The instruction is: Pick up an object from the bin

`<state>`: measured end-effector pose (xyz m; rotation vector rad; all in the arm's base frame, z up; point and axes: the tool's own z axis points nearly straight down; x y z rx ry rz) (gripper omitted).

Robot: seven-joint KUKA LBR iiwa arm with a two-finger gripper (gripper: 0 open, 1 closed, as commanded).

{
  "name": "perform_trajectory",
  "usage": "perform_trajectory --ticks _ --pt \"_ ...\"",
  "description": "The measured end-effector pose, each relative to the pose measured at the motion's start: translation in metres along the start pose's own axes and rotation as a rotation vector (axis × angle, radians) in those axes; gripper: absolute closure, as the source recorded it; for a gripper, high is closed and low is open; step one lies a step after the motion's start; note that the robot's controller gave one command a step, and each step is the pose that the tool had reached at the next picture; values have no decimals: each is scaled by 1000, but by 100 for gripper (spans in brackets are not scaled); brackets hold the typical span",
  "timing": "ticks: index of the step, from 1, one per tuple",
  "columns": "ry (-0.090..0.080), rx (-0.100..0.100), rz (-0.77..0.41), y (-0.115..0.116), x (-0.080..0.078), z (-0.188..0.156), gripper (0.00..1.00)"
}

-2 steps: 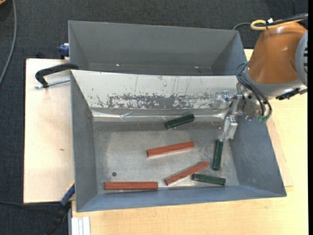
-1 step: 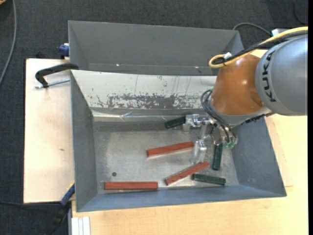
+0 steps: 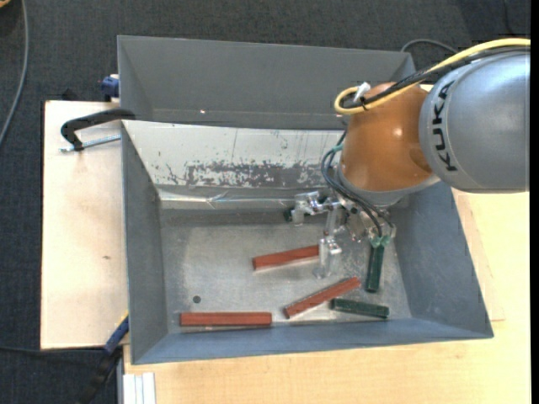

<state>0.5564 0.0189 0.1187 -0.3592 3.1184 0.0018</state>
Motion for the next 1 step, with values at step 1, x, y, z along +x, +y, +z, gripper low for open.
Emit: perform_trajectory --ticks 1 --pt "-7 1 27 6 -4 -29 0"
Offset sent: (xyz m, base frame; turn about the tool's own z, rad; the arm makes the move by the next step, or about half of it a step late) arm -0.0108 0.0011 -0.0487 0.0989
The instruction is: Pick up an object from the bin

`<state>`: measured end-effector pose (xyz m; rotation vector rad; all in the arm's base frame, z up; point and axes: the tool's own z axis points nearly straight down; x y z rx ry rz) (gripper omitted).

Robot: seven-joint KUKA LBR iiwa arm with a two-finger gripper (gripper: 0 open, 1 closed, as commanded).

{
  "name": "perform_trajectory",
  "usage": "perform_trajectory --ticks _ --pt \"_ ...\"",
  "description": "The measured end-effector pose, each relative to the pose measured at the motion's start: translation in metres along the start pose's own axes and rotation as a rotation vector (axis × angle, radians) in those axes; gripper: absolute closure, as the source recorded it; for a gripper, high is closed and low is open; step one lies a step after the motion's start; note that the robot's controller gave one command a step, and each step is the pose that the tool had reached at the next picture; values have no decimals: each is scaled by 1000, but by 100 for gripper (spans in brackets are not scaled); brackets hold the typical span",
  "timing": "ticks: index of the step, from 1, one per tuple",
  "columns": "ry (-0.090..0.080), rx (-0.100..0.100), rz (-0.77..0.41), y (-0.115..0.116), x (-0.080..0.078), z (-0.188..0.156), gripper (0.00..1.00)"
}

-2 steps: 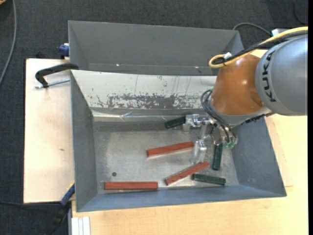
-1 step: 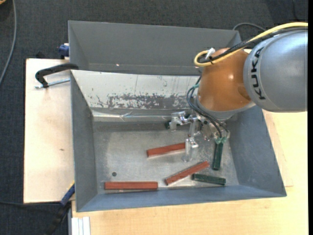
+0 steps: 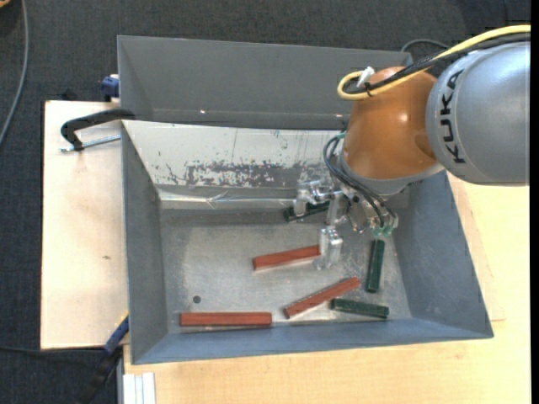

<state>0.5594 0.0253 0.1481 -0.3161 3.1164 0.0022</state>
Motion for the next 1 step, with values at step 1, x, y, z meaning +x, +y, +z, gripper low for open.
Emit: perform_trajectory --ticks 1 --pt "1 0 56 -2 9 56 0"
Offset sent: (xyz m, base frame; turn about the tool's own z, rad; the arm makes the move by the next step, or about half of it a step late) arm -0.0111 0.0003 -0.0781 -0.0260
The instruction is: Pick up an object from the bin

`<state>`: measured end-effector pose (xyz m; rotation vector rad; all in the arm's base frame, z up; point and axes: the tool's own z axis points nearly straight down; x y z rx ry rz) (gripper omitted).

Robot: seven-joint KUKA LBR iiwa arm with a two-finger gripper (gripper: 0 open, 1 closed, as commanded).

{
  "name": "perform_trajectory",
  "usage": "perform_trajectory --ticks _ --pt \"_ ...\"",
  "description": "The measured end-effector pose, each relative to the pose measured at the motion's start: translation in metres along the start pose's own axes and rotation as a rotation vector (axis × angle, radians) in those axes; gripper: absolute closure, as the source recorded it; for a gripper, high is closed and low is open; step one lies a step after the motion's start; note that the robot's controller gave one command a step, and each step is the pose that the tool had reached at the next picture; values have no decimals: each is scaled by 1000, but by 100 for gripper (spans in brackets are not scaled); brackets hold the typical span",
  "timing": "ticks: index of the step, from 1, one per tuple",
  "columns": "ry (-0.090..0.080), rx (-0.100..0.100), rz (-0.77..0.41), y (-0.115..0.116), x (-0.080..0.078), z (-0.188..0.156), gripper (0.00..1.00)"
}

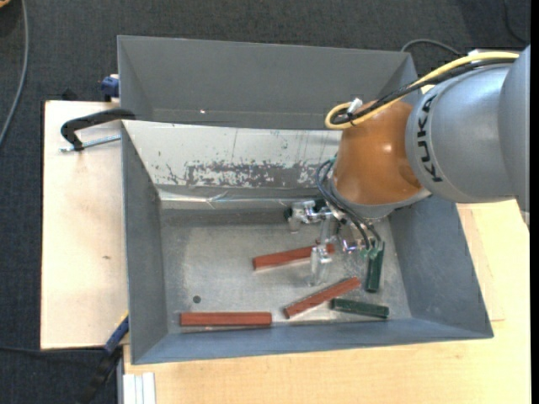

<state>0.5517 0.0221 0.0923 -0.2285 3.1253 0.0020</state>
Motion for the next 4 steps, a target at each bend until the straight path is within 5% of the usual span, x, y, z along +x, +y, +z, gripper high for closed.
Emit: perform_trajectory --ticks 1,4 --pt "2 0 -82 5 2 21 100" --pt "14 -2 -82 5 4 -3 100"
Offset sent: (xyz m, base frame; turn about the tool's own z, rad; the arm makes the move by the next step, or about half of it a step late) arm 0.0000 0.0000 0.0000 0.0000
